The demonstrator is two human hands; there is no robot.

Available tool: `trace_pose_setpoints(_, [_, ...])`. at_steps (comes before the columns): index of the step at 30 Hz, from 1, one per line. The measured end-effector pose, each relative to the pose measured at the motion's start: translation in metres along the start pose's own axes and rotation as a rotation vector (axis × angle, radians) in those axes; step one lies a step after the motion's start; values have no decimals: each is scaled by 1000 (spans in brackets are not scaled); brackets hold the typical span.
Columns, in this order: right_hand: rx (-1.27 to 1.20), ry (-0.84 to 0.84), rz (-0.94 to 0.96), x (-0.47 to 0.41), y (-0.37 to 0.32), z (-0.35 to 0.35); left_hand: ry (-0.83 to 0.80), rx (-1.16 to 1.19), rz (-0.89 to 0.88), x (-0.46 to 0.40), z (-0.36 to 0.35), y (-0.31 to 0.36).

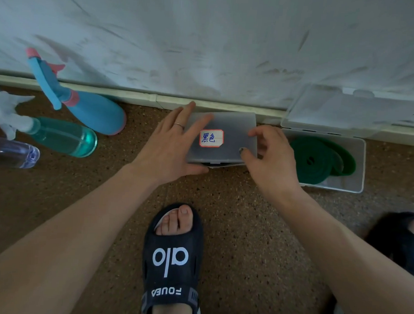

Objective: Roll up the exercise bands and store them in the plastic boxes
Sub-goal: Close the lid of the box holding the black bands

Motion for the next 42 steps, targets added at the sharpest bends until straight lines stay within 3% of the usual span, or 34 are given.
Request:
trace_pose_setpoints(10, [-94,37,-31,13,-1,-5,-115,2,-34,-4,12,-4])
trace_pose_setpoints(13, [-59,-52,21,14,-9,-5,-198,57,19,-10,19,-9])
trace_pose_setpoints(16, [129,-194,143,13,-16,-12,-229,117,31,-14,28,-11])
trace_pose_setpoints(22, [227,-126,233,-2,-17,-16,-178,23,-42,-18,32,-12])
trace_pose_setpoints(33, [213,-106,226,-4,-23,-19,-86,233,-10,-17,28,-12])
trace_pose_setpoints(38, [212,-120,207,-3,-27,-20,-40,431,46,-17,19,-19])
trace_pose_setpoints(42, [218,-113,208,-1,-30,-22,25,463,-19,-14,17,-18])
Point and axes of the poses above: each hand's wrist, its own x-axis away from the middle knuckle, its own z-axis out of the back of the hand, y = z × x, the point moved 7 cm from there along -x, towards the middle knuckle, and after that the axes turned 4 degrees about z, right-handed, at the moved point
